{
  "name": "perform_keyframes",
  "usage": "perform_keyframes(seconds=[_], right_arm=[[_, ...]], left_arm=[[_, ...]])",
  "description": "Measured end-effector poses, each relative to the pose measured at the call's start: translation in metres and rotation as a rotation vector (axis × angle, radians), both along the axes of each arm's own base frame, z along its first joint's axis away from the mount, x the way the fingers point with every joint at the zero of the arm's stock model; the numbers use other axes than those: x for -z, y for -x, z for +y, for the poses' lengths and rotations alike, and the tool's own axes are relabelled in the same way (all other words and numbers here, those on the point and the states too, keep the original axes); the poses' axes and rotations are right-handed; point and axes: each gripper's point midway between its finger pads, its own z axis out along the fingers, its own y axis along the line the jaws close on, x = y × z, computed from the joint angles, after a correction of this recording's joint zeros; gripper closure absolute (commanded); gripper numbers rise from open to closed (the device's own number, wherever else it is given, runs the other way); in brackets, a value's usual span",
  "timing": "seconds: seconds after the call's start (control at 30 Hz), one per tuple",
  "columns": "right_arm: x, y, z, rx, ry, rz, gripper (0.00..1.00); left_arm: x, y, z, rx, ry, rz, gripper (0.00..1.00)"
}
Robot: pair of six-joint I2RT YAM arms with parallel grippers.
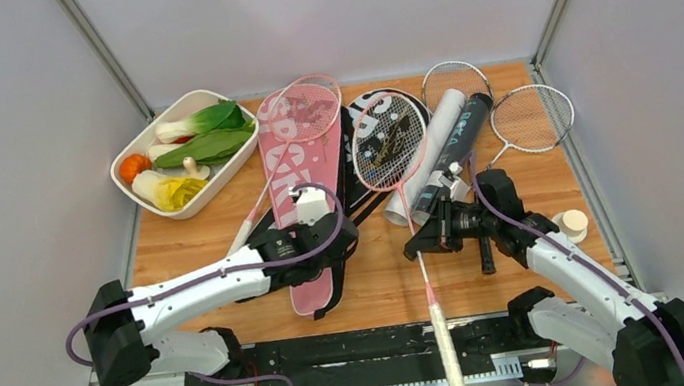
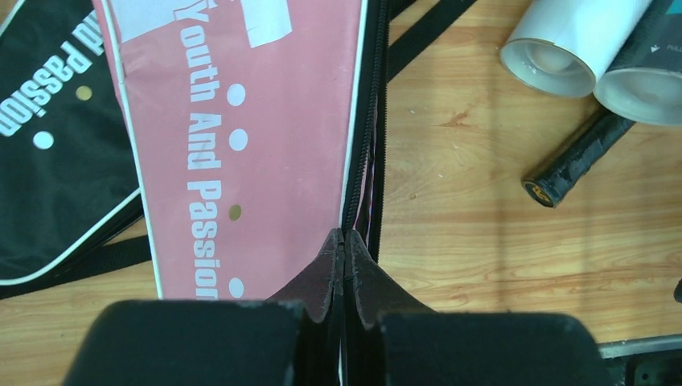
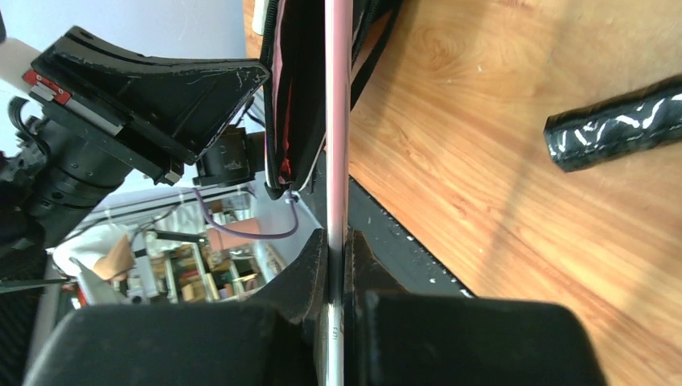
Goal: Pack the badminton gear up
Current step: Place the racket in the racket bag.
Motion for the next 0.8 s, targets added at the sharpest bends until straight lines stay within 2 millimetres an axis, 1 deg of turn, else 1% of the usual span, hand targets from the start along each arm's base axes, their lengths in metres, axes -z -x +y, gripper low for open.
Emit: perform_keyframes(seconds=[0.2,0.3,0.4,0.47,0.63,0.8], right_arm=[[0.008,0.013,0.008,-0.004,-0.041,0.111,1.00],[0.013,0.026,0.018,-0.047,-0.054,0.164,1.00],[0.014,0.034,0.026,-0.077,-0.069,0.203,1.00],[0.012,0.035,0.030,-0.084,-0.083,0.219,1.00],[0.008,0.028,0.042,-0.081,-0.123,0.254,1.00],[0.006,0.023,0.057,-0.093,-0.171,0.300,1.00]], left_arm=[[0.003,0.006,0.023,-0.048,0.048,-0.032,1.00],[0.005,0.007,0.028,-0.059,0.079,-0.046,1.00],[0.004,0.008,0.030,-0.065,0.110,-0.062,1.00],[0.002,0.007,0.031,-0.067,0.127,-0.072,1.00],[-0.005,0.006,0.030,-0.071,0.160,-0.093,1.00],[-0.006,0.008,0.029,-0.065,0.198,-0.099,1.00]])
